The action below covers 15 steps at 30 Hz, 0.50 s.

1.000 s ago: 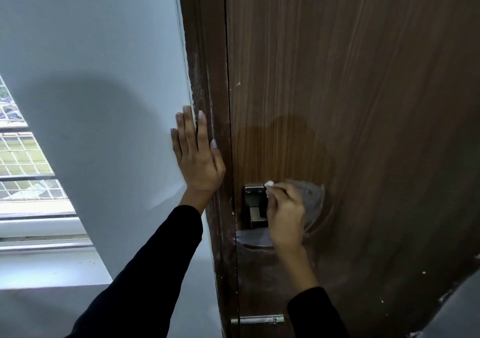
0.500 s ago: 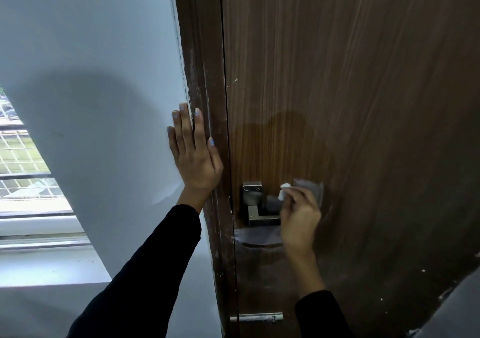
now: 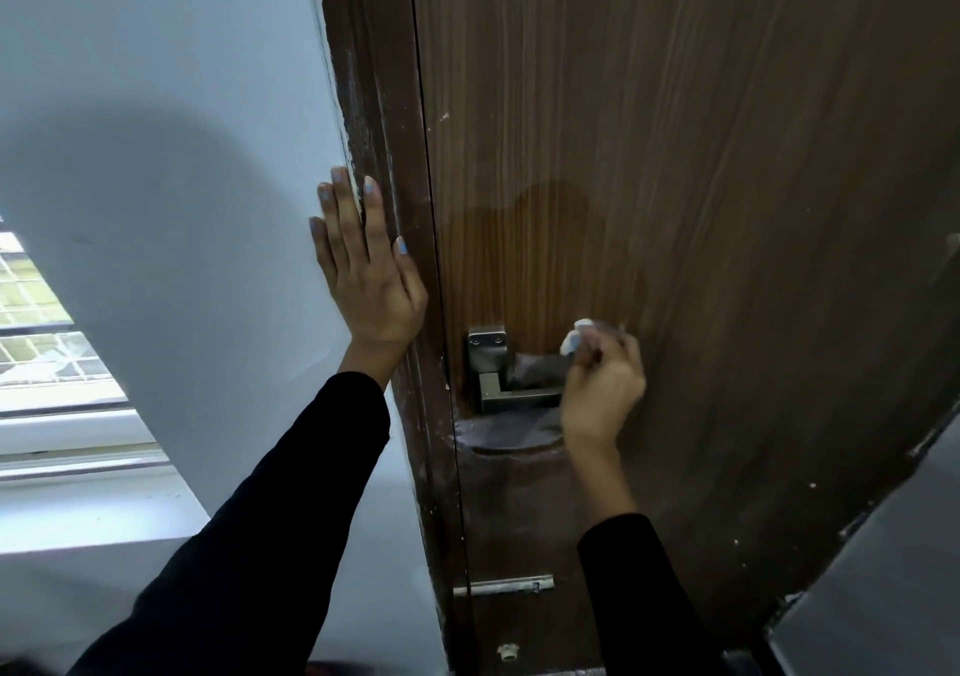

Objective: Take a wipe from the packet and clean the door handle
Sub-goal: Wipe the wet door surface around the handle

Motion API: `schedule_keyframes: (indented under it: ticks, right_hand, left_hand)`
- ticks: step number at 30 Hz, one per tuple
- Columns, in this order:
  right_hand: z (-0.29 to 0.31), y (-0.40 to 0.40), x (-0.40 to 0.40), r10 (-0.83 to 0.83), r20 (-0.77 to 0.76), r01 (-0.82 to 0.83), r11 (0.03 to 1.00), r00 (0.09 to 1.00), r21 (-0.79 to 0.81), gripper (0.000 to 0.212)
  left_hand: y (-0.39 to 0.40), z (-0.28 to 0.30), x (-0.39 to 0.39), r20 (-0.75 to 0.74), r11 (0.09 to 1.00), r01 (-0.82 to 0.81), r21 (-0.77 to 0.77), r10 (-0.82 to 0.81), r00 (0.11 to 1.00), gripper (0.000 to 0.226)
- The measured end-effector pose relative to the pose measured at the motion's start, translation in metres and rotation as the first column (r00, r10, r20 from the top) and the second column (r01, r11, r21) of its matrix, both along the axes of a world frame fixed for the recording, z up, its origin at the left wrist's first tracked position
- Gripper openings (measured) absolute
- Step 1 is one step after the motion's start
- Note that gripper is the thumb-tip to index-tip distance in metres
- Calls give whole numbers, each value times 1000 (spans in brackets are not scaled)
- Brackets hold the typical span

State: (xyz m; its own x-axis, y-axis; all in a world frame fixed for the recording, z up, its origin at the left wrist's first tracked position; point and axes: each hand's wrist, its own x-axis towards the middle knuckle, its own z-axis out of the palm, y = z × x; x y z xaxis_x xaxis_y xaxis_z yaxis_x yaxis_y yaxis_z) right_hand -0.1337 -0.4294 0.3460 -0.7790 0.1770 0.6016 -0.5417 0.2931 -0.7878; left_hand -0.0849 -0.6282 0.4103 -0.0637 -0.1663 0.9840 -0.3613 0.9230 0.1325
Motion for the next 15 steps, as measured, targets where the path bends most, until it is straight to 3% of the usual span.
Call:
schedule_keyframes:
  ticks: [3,6,8,12,15]
  right_hand:
    - [14,-7,4,17,-37,-18,1000,999,-23,17]
    - [9,-13,12,127,-99,-106,976,987,188,17]
    - [0,-5,7,115,-25,-105,961,993,255,18]
    - [4,8,-8,-35,101,33,999,994,26,19]
    - [11,-5,-1,25,-21,-24,999,999,44,19]
  left_hand:
    - [0,0,0,-3,1000,1,-5,-1,1000,53]
    - [-1,0,0,-10,1000,-2,-2,2,1000,53]
    - [-1,0,0,-12,1000,2,-6,-2,1000,53]
    - [-1,0,-1,-15,1000,4,-7,-4,1000,53]
    - [-2,0,0,-21,1000,6,-9,-6,1000,55]
